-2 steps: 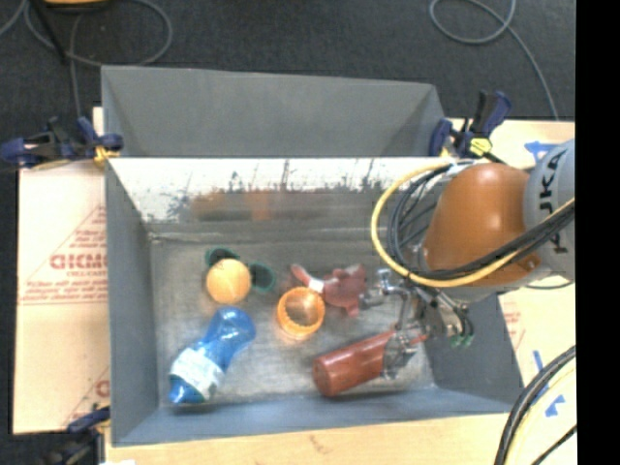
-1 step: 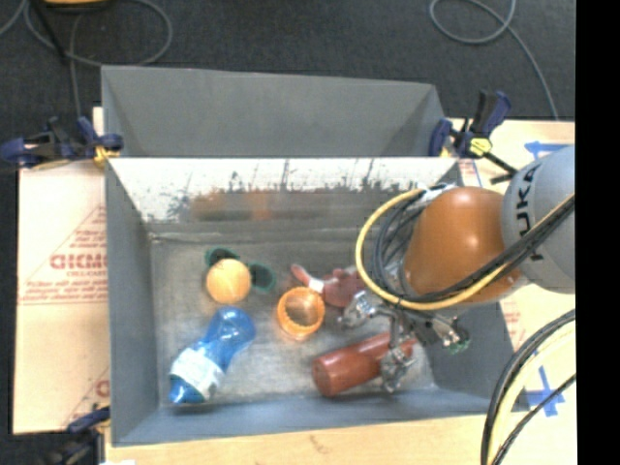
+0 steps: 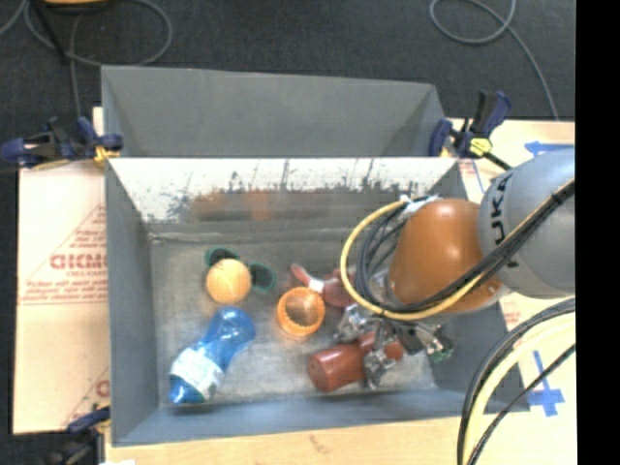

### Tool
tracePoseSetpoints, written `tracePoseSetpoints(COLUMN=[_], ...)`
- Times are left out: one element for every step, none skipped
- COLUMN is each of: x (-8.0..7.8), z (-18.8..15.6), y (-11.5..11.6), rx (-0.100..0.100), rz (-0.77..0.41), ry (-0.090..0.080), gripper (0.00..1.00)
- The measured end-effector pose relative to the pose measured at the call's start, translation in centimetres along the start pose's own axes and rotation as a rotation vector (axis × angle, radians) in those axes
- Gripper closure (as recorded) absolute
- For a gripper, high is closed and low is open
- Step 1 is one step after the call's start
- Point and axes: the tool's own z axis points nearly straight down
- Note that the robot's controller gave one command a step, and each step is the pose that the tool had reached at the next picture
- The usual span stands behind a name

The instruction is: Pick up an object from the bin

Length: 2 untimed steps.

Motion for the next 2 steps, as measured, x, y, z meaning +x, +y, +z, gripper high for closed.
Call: tracePoseSetpoints(x=[0.0, -1.0], z=[0.0, -14.4], y=[0.0, 1.1], rx=[0.0, -0.004], rz=[-0.001, -0.212], ry=[0.0, -0.004], gripper=[1.0, 1.0])
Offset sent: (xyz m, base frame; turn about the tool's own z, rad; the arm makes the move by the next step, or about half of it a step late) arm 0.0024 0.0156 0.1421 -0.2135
